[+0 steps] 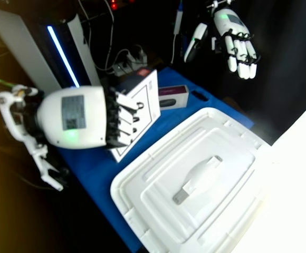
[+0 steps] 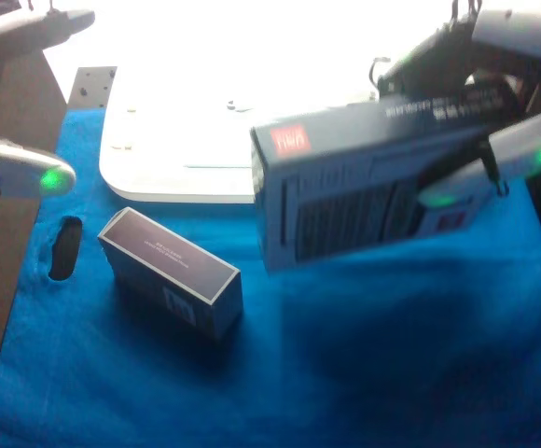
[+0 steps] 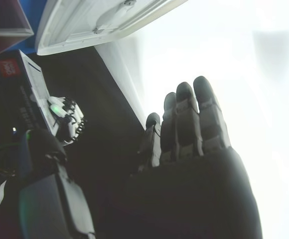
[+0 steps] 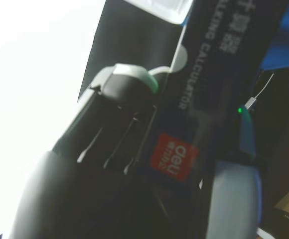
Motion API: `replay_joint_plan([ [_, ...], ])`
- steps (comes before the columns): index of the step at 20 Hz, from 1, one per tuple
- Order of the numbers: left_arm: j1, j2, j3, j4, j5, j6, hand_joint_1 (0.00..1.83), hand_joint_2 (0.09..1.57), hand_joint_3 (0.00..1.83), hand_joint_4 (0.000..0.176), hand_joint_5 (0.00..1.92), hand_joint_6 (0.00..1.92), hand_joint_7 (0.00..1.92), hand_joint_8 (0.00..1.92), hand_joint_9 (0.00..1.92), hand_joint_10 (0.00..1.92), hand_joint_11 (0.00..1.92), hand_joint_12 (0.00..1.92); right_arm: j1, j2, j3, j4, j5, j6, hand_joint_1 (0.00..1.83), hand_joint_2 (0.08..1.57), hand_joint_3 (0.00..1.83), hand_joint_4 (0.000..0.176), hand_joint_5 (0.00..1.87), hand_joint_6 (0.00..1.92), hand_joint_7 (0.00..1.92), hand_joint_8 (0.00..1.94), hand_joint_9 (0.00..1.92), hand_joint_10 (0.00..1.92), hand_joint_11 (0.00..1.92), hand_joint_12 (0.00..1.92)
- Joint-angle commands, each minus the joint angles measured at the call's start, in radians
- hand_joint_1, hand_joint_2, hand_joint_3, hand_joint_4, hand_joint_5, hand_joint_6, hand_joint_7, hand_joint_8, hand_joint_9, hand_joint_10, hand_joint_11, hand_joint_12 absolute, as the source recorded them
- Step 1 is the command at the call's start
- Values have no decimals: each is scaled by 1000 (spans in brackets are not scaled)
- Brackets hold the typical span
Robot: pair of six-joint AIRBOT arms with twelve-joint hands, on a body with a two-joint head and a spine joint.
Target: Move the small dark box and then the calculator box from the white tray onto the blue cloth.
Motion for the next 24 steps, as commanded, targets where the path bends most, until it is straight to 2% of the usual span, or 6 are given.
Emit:
replay_joint_plan([
  [1,1,4,-2,-53,-120,-3,531,856,0,156,0,0,131,4,182,4,0,330,-3,-9,-3,56,90,5,1157,1130,1,0,951,1015,1333,491,1254,1150,1154,1591],
  [9,25,6,-7,-70,-139,-3,500,883,1,158,0,0,125,2,155,2,0,313,-52,-31,0,91,90,0,1181,1062,0,0,1087,778,1129,990,1111,1427,993,1867],
  [10,25,6,-7,-70,-139,-3,511,874,0,161,0,0,128,2,155,1,0,304,-52,-31,0,93,90,0,928,986,0,0,859,93,980,686,868,1137,660,1739],
  [15,31,6,-8,-72,-140,-3,513,846,0,159,0,0,129,2,157,2,0,288,-51,-15,-9,96,117,0,556,817,0,0,393,0,579,2,542,55,126,1148],
  [22,32,4,-8,-72,-132,-3,528,854,0,163,0,0,131,4,176,3,0,333,-50,14,-16,124,185,-2,440,737,0,154,0,0,54,1,136,6,0,691],
  [24,33,4,-8,-72,-131,-3,507,863,3,167,0,0,125,1,169,0,0,322,-49,18,-16,144,193,-18,466,705,0,145,0,0,66,0,148,3,0,728],
])
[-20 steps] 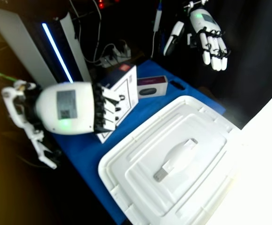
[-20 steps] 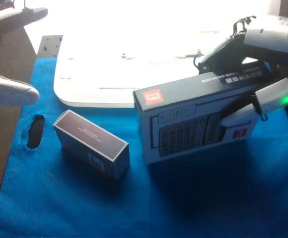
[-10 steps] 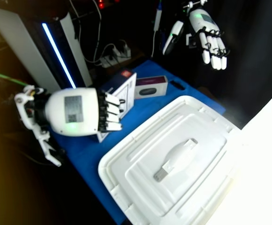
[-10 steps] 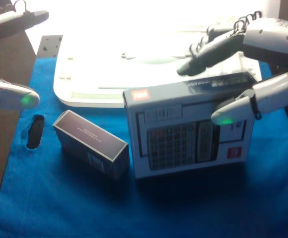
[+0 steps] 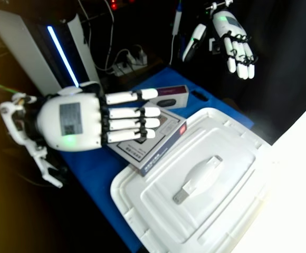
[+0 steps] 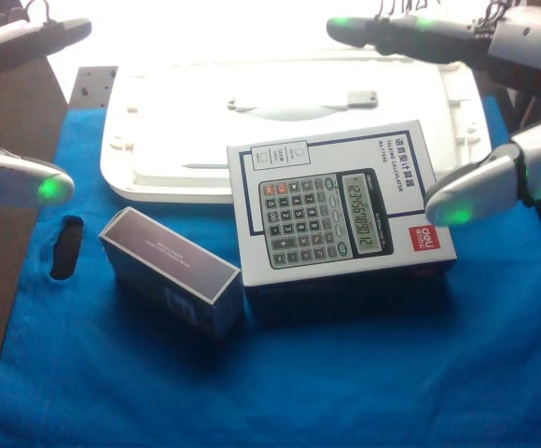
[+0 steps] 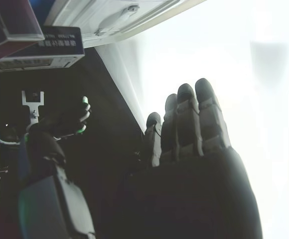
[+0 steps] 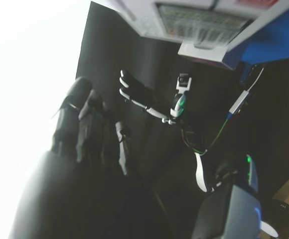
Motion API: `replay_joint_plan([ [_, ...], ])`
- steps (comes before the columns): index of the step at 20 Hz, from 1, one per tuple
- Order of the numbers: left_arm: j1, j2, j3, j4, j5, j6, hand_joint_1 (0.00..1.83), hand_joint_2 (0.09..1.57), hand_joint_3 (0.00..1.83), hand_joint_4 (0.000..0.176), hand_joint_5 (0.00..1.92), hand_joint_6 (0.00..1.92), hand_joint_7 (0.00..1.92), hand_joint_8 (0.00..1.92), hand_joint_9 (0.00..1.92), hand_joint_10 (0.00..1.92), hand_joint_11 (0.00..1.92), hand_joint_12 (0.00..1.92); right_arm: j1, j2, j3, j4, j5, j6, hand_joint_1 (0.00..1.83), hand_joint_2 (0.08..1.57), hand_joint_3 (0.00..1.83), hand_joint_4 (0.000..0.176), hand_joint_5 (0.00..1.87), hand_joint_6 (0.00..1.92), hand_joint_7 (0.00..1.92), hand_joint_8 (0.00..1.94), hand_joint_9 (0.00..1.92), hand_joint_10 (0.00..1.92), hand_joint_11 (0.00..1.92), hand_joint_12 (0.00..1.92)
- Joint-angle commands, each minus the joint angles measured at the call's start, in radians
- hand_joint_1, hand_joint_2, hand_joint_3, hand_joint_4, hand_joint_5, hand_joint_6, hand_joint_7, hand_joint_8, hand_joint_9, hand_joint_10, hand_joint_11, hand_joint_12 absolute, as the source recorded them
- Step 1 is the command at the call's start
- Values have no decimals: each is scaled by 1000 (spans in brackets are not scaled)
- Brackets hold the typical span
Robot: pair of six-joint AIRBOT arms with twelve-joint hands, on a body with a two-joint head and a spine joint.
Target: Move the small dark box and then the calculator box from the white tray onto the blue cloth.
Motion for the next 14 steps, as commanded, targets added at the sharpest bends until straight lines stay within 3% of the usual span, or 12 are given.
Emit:
replay_joint_plan([
  [1,-7,4,0,-37,-106,-4,493,868,4,165,0,0,119,0,162,0,0,318,13,1,-1,73,111,-8,500,714,0,153,0,0,55,1,138,1,0,777],
  [5,-7,4,0,-38,-114,-3,532,851,0,157,0,0,124,1,164,3,0,369,25,2,-1,87,122,-26,506,764,3,156,0,0,61,0,188,12,0,941],
  [7,-7,4,1,-43,-121,1,522,857,1,157,0,0,132,2,173,4,0,350,31,2,0,97,122,-44,499,805,15,122,0,0,89,10,205,12,0,952],
  [9,-7,5,1,-50,-134,2,499,861,2,151,0,0,133,0,170,1,0,348,37,2,6,124,122,-65,522,834,7,120,0,0,123,7,212,5,0,824],
  [10,-7,5,3,-60,-149,4,495,846,0,151,0,0,117,0,173,2,0,350,47,5,12,141,122,-81,556,843,8,129,0,0,94,1,187,0,0,811],
  [11,-7,6,4,-63,-153,4,498,830,0,156,0,0,131,3,185,4,0,399,50,5,14,148,122,-84,623,868,4,155,0,0,96,1,165,4,0,953],
  [12,-8,6,5,-67,-162,5,479,843,0,162,0,0,149,6,198,6,0,439,57,7,21,152,122,-85,653,908,7,155,0,0,123,6,180,9,0,1068],
  [13,-8,8,7,-71,-169,6,462,862,5,170,0,0,141,1,170,4,0,390,63,10,26,152,122,-85,629,927,6,172,0,0,87,10,128,15,0,912],
  [14,-8,10,7,-75,-176,7,462,869,5,172,0,0,130,1,146,4,0,343,67,15,29,152,122,-85,597,934,6,175,0,0,84,10,126,18,0,886],
])
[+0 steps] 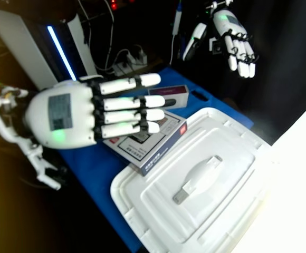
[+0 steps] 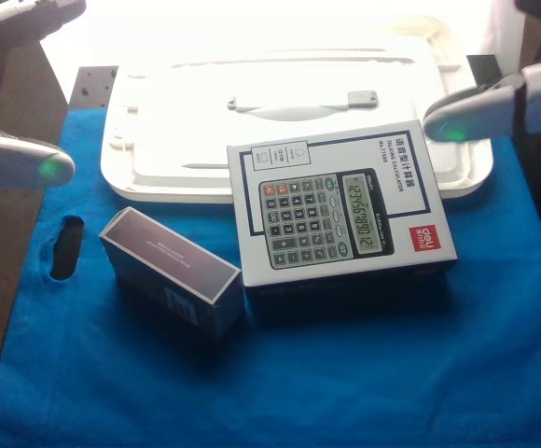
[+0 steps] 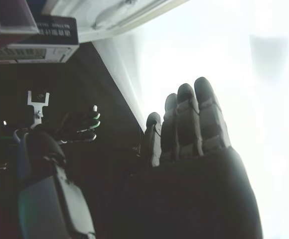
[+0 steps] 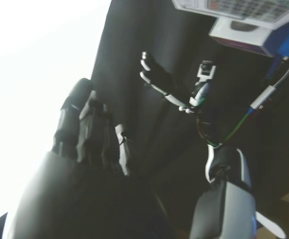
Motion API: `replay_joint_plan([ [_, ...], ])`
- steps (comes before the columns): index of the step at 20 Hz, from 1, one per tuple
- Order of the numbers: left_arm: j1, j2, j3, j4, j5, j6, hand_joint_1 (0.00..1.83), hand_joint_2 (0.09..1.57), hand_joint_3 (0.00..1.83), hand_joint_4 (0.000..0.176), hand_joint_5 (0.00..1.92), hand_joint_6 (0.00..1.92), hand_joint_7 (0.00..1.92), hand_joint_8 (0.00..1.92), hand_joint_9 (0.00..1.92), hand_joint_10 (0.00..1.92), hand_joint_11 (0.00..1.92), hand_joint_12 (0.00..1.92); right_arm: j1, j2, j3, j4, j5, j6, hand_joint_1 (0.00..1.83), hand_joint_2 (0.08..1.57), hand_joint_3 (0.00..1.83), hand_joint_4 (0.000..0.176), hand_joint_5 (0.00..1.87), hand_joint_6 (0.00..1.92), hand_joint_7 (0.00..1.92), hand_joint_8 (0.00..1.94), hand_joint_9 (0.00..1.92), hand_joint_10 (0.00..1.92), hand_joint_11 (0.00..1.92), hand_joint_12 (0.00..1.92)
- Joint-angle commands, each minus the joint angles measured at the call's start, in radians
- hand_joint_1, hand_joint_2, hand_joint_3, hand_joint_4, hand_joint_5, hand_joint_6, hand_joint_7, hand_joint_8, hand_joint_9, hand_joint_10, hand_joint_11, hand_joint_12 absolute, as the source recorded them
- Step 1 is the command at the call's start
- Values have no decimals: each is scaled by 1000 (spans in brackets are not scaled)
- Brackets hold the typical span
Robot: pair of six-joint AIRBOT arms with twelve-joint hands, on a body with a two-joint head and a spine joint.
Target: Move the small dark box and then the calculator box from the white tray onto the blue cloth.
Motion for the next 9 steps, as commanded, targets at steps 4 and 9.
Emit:
replay_joint_plan([
  [4,-7,19,4,-63,-148,11,487,800,0,176,0,0,129,4,133,2,0,295,31,24,9,53,101,4,577,913,0,164,0,0,84,4,176,11,0,1093],
  [9,-7,37,-3,-90,-192,25,515,809,0,161,0,0,164,0,175,3,0,337,58,50,16,58,101,-2,520,862,0,165,0,0,0,0,114,4,0,873],
])
